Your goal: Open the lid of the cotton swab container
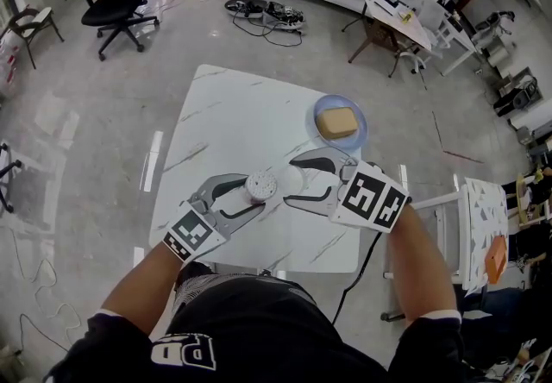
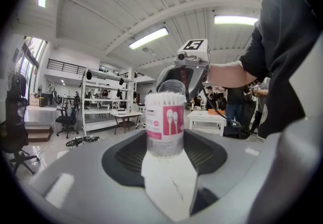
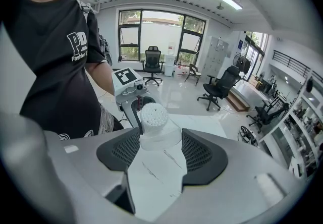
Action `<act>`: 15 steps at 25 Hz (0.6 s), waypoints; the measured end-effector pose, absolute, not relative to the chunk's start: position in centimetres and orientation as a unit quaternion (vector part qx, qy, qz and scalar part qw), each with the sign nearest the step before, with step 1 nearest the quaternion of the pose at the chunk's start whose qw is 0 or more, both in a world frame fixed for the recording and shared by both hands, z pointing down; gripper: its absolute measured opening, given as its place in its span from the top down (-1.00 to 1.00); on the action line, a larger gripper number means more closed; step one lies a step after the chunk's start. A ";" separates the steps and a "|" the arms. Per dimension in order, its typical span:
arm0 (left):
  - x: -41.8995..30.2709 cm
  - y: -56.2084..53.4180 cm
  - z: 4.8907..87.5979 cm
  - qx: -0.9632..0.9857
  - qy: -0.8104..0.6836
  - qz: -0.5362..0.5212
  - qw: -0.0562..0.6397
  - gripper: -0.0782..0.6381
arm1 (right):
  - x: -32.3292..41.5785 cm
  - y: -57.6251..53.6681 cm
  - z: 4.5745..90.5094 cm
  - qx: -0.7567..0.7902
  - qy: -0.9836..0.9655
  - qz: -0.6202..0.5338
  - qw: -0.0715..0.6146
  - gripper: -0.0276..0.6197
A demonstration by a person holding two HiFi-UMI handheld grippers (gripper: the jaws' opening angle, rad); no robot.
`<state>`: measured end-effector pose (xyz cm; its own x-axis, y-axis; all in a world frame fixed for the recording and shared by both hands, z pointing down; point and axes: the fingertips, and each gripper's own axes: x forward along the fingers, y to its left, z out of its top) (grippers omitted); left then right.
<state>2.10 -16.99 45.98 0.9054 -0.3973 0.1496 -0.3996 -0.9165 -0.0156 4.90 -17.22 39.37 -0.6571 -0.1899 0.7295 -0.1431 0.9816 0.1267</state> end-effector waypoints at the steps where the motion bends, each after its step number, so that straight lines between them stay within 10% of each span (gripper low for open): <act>1: 2.1 -17.0 45.9 0.976 -0.204 0.075 0.007 -0.01 | 5.0 -17.2 39.4 0.093 -0.910 -0.028 0.404 0.12; 15: 1.9 -16.8 45.2 0.977 -0.200 0.072 0.007 -0.01 | 6.0 -17.2 40.5 0.105 -0.906 -0.024 0.409 0.12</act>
<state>1.94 -16.78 45.17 0.9097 -0.3896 0.1435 -0.3915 -0.9200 -0.0157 6.01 -17.15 40.47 -0.6431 -0.2092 0.7367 -0.1701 0.9769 0.1290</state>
